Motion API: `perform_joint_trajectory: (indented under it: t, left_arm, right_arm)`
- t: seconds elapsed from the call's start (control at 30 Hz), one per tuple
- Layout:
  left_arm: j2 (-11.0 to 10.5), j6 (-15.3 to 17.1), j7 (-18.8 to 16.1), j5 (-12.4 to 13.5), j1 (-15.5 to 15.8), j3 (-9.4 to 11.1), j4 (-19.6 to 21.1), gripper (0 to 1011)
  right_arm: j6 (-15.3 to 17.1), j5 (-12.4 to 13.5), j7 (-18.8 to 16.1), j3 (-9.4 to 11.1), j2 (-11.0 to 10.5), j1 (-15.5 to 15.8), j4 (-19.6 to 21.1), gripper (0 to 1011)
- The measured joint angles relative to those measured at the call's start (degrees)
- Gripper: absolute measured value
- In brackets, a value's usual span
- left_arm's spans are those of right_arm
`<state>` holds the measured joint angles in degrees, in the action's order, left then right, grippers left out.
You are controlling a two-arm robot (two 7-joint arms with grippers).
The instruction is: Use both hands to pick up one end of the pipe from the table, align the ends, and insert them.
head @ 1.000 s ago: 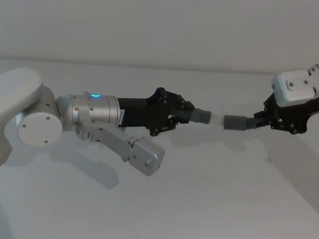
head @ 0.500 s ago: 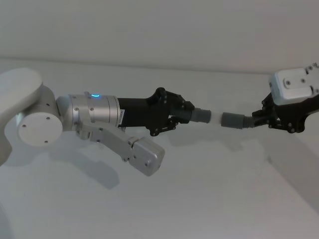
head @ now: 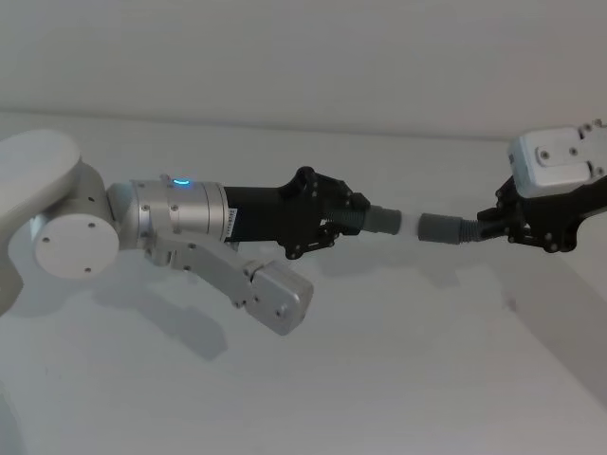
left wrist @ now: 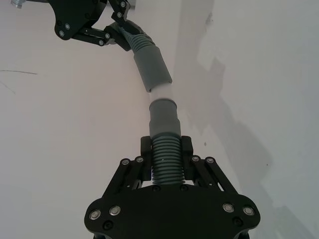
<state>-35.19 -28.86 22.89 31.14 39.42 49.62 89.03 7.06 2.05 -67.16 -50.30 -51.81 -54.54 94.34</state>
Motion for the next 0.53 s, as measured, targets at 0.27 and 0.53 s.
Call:
perform_joint_trajectory:
  t: [0.27,0.53]
  left_arm:
    - [0.00,0.00,0.00,0.00,0.00,0.00,0.00,332]
    - [0.01,0.00,0.00,0.00,0.00,0.00,0.00,332]
  right_arm:
    - [0.21,0.09,0.18,0.00,-0.04,0.04,0.14,125]
    - [0.29,0.15,0.24,0.00,-0.04,0.07,0.19,125]
